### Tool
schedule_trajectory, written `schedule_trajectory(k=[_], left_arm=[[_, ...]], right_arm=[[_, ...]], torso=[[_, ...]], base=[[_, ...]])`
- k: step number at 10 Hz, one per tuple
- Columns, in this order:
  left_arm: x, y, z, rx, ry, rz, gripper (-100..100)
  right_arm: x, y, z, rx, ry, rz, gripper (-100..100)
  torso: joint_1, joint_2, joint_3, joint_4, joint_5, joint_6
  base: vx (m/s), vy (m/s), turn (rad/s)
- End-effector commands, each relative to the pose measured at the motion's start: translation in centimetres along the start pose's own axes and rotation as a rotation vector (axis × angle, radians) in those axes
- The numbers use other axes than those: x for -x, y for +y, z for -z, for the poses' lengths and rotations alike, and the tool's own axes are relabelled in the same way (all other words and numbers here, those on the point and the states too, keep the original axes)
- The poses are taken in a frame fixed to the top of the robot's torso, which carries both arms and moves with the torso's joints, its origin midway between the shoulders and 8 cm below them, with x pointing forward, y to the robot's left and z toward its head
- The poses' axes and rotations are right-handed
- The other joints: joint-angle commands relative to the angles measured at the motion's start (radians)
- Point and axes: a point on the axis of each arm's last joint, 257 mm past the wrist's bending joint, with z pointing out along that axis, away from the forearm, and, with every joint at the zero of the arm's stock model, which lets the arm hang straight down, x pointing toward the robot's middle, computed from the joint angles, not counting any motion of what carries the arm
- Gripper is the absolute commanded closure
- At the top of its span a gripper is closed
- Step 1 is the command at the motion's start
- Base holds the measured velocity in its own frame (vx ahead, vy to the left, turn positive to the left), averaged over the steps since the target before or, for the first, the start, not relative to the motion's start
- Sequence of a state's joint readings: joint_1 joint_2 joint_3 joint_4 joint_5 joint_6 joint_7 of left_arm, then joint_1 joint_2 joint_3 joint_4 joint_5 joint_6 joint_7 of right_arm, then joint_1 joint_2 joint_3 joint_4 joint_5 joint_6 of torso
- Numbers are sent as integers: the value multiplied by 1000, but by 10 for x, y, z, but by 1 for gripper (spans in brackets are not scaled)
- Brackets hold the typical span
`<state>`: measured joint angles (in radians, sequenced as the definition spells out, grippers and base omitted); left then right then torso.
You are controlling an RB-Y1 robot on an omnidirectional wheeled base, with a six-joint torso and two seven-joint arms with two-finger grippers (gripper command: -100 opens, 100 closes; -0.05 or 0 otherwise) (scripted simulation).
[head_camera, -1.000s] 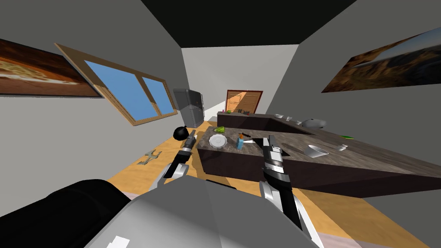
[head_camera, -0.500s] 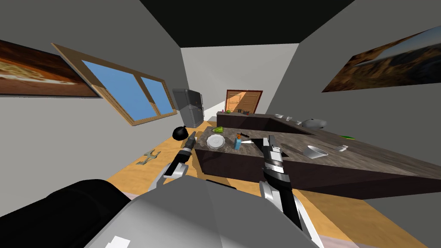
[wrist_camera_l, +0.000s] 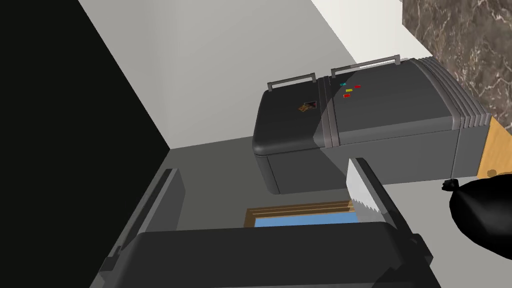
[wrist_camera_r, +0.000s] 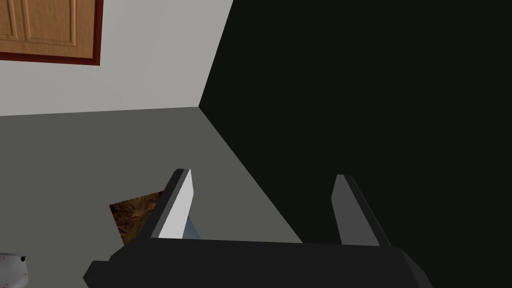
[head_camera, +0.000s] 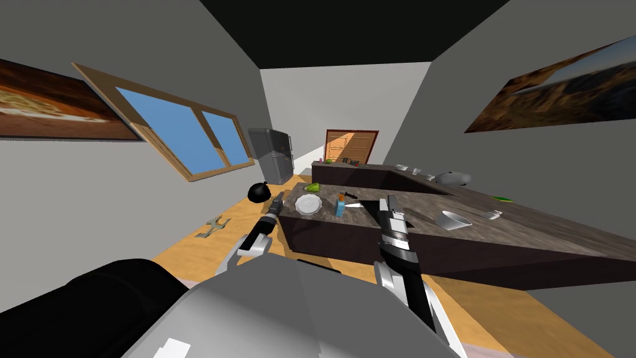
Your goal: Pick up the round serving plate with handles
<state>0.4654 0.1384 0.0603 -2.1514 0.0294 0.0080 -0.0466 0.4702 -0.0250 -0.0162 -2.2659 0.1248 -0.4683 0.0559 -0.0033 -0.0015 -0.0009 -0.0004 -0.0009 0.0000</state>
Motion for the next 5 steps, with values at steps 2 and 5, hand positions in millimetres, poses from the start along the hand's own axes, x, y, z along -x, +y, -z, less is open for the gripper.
schedule_trajectory(k=[2, 5], left_arm=[[1, 28, 1, 93, 0, 11, -100], [1, 52, 3, 177, 1, 22, -100]], right_arm=[[0, 0, 0, 0, 0, 0, 0], [0, 0, 0, 0, 0, 0, 0]], torso=[[-1, 0, 0, 0, 0, 0], [-1, 0, 0, 0, 0, 0]], base=[[27, -84, 9], [25, -73, 8]])
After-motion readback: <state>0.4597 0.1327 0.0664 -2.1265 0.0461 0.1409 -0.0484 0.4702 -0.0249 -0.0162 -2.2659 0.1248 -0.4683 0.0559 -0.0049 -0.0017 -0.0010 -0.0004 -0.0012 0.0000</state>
